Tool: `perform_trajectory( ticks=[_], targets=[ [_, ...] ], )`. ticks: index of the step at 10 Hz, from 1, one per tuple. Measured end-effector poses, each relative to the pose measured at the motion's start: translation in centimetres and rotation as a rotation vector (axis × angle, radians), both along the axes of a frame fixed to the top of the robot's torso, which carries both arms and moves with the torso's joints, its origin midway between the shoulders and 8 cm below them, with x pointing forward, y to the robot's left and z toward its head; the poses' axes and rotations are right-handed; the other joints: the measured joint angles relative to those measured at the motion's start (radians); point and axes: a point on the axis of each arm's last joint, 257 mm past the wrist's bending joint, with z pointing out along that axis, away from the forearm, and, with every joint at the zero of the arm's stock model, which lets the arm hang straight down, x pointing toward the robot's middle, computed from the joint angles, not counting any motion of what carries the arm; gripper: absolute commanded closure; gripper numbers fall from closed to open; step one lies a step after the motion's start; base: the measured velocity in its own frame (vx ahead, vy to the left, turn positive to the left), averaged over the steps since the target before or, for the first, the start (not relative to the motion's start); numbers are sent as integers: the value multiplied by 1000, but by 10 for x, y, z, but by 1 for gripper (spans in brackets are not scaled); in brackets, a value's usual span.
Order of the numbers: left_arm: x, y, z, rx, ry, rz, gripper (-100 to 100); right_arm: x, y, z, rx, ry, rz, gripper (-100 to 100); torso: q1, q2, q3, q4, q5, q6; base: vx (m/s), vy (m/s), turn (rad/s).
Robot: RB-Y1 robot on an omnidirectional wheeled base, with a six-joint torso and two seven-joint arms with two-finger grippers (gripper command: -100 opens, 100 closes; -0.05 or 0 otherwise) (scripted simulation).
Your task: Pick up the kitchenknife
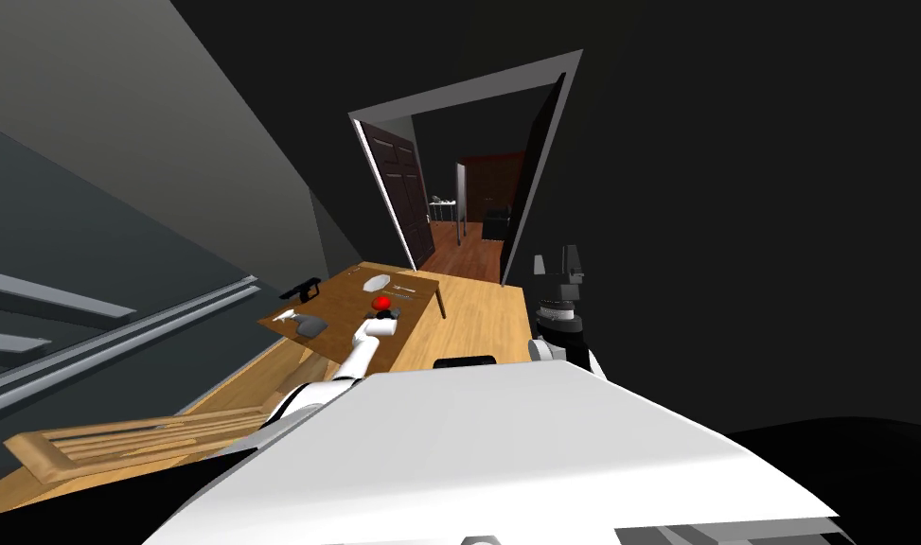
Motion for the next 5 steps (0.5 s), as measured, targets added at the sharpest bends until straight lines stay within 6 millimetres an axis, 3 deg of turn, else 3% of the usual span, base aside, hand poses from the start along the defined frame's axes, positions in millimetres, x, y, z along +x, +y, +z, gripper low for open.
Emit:
perform_trajectory(
  ticks=[3, 5],
  targets=[
    [-27, 20, -19, 27, 106, 30, -100, 0, 0, 0, 0, 0, 0, 0, 2, -1, -1, 0, 0, 0, 117, -56, 20],
    [-40, 33, -24, 48, 162, 47, -100, 0, 0, 0, 0, 0, 0, 0, 0, 1, 0, 0, 0, 0, 53, -45, 12]
  ],
)
